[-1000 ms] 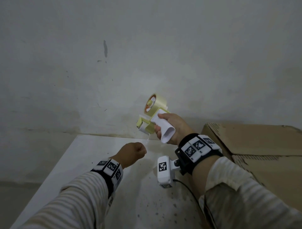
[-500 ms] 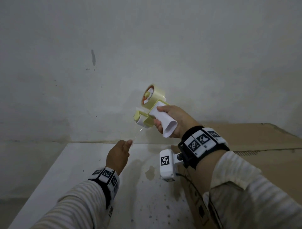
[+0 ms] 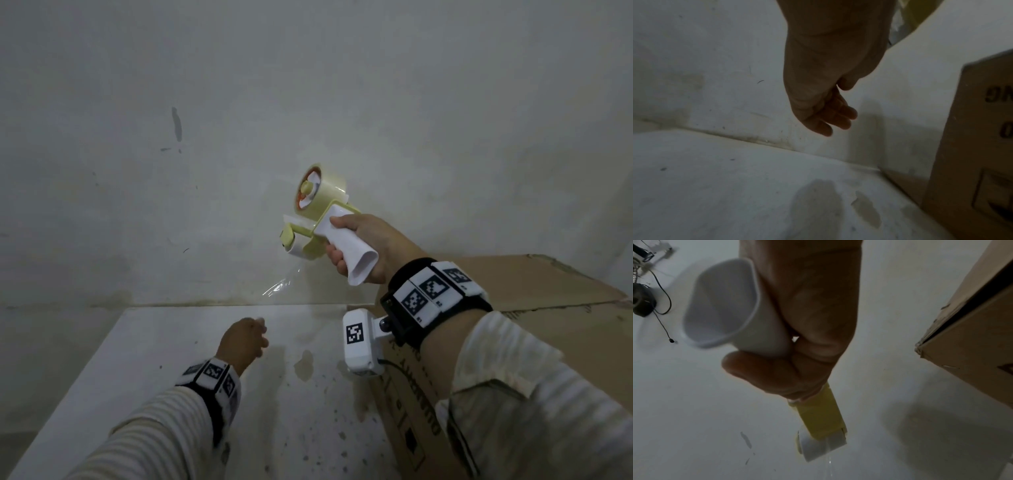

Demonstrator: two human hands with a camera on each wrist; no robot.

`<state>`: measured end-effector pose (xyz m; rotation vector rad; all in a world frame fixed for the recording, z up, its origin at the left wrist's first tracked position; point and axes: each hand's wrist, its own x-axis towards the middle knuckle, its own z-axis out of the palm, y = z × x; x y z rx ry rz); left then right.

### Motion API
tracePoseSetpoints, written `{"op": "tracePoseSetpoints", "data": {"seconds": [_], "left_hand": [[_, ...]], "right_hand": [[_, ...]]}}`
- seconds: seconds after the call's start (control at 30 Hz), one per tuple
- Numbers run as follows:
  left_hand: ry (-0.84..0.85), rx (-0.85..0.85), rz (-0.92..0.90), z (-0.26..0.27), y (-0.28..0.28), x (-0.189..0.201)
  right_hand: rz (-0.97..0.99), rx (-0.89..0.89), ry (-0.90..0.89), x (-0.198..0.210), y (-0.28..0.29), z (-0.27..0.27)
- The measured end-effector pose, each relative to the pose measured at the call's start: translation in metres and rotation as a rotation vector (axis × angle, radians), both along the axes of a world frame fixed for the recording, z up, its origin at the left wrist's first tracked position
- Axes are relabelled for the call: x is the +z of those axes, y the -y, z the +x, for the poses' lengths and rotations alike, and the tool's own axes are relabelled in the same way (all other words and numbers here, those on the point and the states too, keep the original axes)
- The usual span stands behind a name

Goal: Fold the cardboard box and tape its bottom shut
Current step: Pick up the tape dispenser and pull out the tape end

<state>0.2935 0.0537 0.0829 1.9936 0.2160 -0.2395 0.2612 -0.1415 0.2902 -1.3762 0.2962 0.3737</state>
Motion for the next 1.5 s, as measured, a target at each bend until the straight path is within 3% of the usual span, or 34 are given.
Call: {"op": "tracePoseSetpoints", "data": {"seconds": [0.07,0.17,0.4,0.77,0.97,1.23,1.5], "left_hand": [[-0.224,0.052,-0.400,0.000,0.006,0.020],[-0.412,-0.074,-0.723,0.001,0.011,0.041],[-0.398,-0.223,-0.897,-0.004,0.035,0.064],[-0.276,-0.158,-0.935,-0.026,0.093,0.070],[-0.248,-0.076,-1.060,-0.055,0.133,0.079],[-0.133,-0.114,-0.987,-0.095,0.178,0.101],[-0.083,0.009,-0.859,-0.113,0.188,0.099]], "right_hand": [[-0.022,0.034,-0.004,0.002,0.002,-0.004],[-0.062,0.077,0.003,0.004,0.009,-0.010],[-0.133,0.106,0.050,0.015,0.033,-0.023],[-0.200,0.290,0.042,0.033,0.093,-0.045],[-0.288,0.402,0.129,0.043,0.138,-0.057],[-0.352,0.561,0.216,0.042,0.181,-0.077],[-0.436,0.678,0.242,0.032,0.196,-0.077]]}}
